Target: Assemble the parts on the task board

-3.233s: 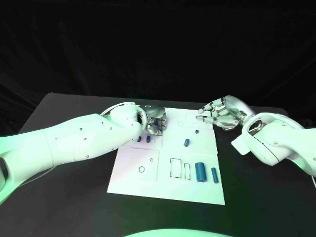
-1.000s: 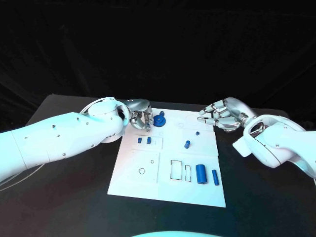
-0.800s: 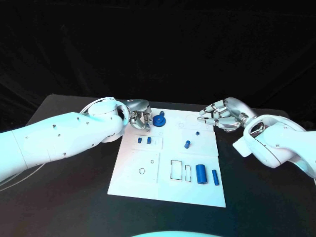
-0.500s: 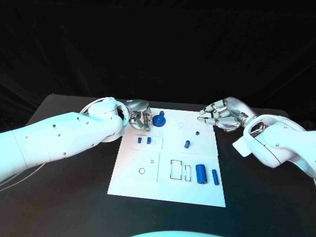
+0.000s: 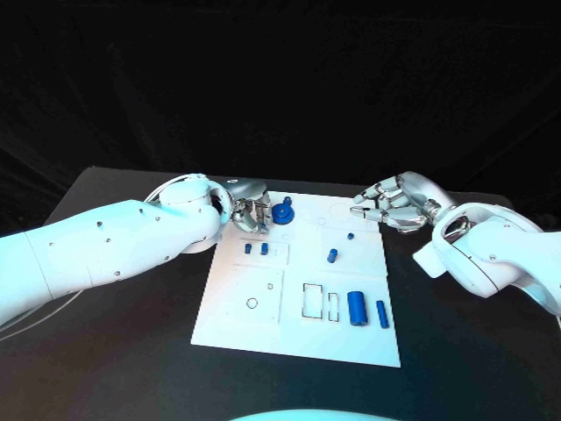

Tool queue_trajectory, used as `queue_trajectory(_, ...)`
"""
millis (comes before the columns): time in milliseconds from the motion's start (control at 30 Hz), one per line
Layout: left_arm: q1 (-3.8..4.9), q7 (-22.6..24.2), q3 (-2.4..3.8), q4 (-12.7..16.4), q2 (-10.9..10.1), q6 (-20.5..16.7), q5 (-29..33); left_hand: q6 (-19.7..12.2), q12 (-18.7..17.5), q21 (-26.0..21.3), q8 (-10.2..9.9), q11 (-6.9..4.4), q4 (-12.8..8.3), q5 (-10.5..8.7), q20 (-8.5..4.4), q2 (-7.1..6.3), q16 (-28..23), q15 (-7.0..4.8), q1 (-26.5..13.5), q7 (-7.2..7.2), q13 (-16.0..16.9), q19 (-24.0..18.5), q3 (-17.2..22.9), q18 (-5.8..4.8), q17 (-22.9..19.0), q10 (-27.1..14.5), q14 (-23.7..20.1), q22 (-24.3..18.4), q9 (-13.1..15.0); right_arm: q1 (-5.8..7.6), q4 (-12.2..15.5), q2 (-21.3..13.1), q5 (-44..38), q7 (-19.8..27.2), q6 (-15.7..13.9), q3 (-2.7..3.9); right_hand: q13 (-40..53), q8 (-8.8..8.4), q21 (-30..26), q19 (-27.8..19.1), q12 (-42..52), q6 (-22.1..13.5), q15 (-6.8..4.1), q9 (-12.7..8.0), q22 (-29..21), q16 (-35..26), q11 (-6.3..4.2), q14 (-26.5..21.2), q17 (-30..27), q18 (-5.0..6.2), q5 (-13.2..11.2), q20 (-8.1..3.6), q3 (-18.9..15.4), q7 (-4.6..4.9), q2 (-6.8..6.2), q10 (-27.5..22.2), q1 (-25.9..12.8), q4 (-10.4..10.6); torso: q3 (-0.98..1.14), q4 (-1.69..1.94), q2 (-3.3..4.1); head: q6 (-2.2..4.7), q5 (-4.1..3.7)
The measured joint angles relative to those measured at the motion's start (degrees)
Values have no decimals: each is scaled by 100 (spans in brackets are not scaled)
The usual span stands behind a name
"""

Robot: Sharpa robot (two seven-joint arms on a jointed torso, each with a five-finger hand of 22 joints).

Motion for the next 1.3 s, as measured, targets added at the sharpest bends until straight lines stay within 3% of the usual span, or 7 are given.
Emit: queue_trajectory(1300,-2,-61,-5,-35,33,129,9,0,-22,0,-23,-51,9,-10,0,-49,0,0,-62,0,7,0,-9,0,-13,51,0,-4,-3,-1,-2,-1,1,0,0,0,0,0,0,0,0,0,0,-6,2,0,0,0,0,0,0,0,0,0,0,0,0,0,0,0,0,-24,18)
